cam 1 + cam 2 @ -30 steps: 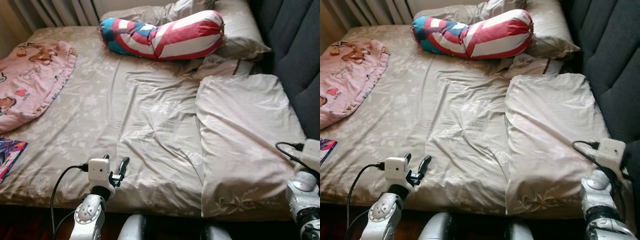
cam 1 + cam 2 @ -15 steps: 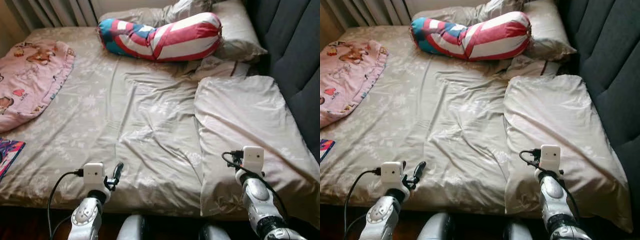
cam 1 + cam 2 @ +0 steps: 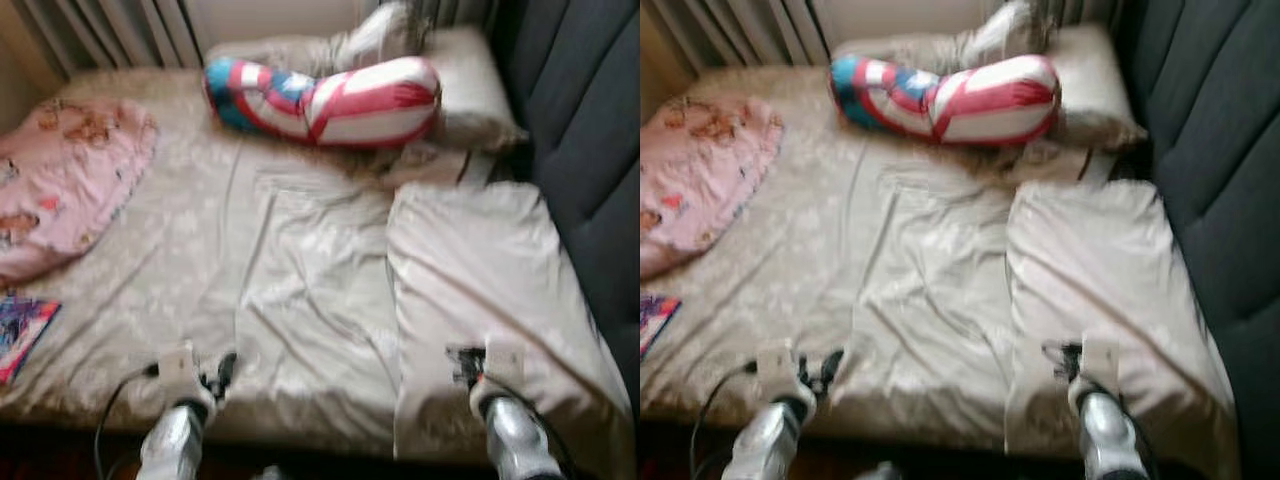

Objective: Clean up the room

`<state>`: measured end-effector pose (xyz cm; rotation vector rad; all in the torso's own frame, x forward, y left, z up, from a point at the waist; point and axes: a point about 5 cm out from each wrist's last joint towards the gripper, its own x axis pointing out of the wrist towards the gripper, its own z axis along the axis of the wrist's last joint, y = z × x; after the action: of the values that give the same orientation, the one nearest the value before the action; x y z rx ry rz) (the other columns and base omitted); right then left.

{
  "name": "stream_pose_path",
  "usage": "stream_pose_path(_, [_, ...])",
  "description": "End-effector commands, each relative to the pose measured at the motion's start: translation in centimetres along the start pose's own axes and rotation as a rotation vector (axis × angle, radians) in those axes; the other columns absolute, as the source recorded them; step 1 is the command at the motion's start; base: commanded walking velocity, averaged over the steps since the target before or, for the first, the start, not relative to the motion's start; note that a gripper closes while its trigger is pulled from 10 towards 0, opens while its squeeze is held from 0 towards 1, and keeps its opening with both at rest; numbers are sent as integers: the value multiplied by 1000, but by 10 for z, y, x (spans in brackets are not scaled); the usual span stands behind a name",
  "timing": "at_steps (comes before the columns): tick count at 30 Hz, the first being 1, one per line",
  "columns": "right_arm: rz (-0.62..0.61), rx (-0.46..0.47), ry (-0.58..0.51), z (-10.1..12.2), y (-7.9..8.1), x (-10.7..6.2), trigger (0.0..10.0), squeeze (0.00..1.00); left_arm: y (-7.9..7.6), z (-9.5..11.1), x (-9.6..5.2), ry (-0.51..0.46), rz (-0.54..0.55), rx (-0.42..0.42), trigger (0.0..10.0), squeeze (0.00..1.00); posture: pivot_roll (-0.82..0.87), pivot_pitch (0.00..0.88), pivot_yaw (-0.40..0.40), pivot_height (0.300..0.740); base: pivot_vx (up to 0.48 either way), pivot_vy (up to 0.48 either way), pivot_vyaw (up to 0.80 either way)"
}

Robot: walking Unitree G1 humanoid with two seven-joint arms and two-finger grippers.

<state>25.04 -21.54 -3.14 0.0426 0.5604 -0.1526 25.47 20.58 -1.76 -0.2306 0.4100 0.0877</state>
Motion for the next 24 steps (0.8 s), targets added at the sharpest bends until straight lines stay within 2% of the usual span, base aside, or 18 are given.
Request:
stream_pose_path(1, [-24, 7, 100, -24, -3, -8, 10000, 0, 8, -17, -5, 101, 31, -16, 10000, 0, 74, 78, 28, 740, 0, 0, 0])
stream_pose_path(2, [-38, 15, 138, -35, -5, -12, 10000, 0, 12, -26, -8, 149, 55, -25, 10000, 0, 74, 78, 28, 740, 0, 0, 0])
stream_pose_path(4, [-52, 24, 175, -44, -6, -16, 10000, 0, 14, -34, -12, 195, 61, 10, 10000, 0, 73, 75, 28, 740, 0, 0, 0])
stream_pose_path(5, [-57, 30, 218, -55, -6, -21, 10000, 0, 16, -46, -17, 275, 59, 84, 10000, 0, 69, 66, 29, 740, 0, 0, 0])
stream_pose_path(9, [-35, 4, 301, -76, -2, -31, 10000, 0, 24, -61, -28, 354, 84, 136, 10000, 0, 58, 60, 29, 740, 0, 0, 0])
stream_pose_path(14, [-42, 51, 314, -83, -2, -36, 10000, 0, 29, -71, -36, 399, 88, 174, 10000, 0, 58, 60, 29, 740, 0, 0, 0])
stream_pose_path(16, [-28, 32, 336, -86, 1, -37, 10000, 0, 29, -73, -37, 417, 77, 185, 10000, 0, 61, 61, 30, 740, 0, 0, 0])
stream_pose_path(18, [15, -14, 358, -89, 8, -39, 10000, 0, 31, -78, -41, 466, 61, 238, 10000, 0, 57, 57, 36, 740, 0, 0, 0])
stream_pose_path(23, [3, -1, 333, -84, 10, -35, 10000, 0, 32, -68, -35, 419, 53, 242, 10000, 0, 53, 49, 40, 740, 0, 0, 0])
stream_pose_path(24, [-5, -1, 318, -82, 9, -34, 10000, 98, 33, -67, -34, 414, 50, 245, 10000, 0, 59, 48, 37, 740, 0, 0, 0])
